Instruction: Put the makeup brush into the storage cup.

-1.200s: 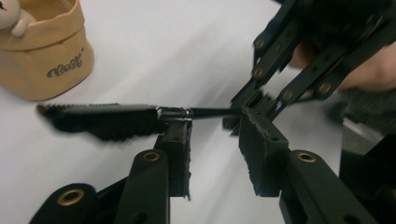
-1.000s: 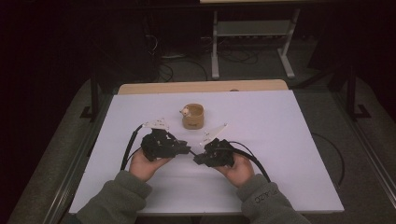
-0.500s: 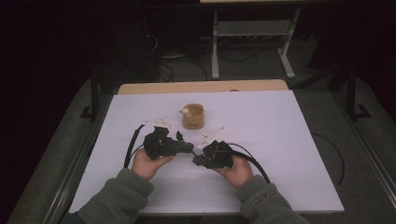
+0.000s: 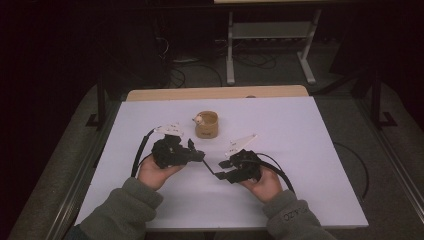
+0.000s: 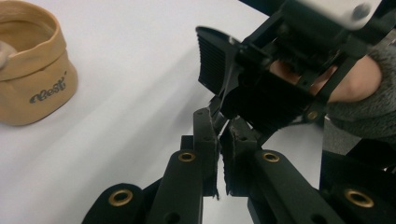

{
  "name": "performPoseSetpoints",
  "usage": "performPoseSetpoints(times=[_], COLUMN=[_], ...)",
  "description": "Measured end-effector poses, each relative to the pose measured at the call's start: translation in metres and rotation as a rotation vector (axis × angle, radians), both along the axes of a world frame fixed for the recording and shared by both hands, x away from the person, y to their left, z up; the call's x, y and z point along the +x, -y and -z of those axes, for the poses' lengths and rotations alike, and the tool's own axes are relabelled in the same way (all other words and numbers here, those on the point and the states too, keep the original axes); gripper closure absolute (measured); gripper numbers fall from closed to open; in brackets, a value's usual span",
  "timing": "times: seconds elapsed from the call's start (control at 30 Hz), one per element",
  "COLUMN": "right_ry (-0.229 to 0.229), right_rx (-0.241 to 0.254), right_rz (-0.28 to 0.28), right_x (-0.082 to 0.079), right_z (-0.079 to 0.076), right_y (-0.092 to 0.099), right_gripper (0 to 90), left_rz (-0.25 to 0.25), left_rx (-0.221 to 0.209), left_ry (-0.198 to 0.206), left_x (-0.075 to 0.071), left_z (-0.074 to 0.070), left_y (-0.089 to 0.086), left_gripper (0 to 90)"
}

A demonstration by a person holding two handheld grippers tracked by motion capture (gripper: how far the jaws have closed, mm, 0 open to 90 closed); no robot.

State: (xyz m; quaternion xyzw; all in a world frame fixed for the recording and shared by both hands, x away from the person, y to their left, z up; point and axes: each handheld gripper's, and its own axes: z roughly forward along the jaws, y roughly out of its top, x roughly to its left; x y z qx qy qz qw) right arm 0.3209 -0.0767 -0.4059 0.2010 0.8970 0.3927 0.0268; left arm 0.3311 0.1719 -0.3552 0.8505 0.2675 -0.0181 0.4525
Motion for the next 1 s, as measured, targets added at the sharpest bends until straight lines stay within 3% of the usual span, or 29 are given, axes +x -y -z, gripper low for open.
performPoseSetpoints(times=[0.07,0.2,0.47,1.0], right_ry=[0.015,-0.016,0.000,-0.007], right_rx=[-0.004,0.016,0.054,0.065], right_rz=[-0.003,0.054,0.105,0.181], right_x=[0.000,-0.005,-0.005,-0.008], right_z=[0.000,-0.003,-0.006,-0.008], right_y=[0.003,0.024,0.049,0.080], right_gripper=[54.8,48.2,43.2,36.4], left_rz=[-0.004,-0.003,-0.020,-0.040], left_rx=[0.000,0.029,0.049,0.081], left_ry=[0.003,0.014,0.028,0.033], left_x=[0.000,0.002,0.006,0.015], left_z=[0.000,-0.001,-0.005,-0.010], left_y=[0.001,0.002,0.000,-0.002], left_gripper=[85.3,85.3,85.3,85.4])
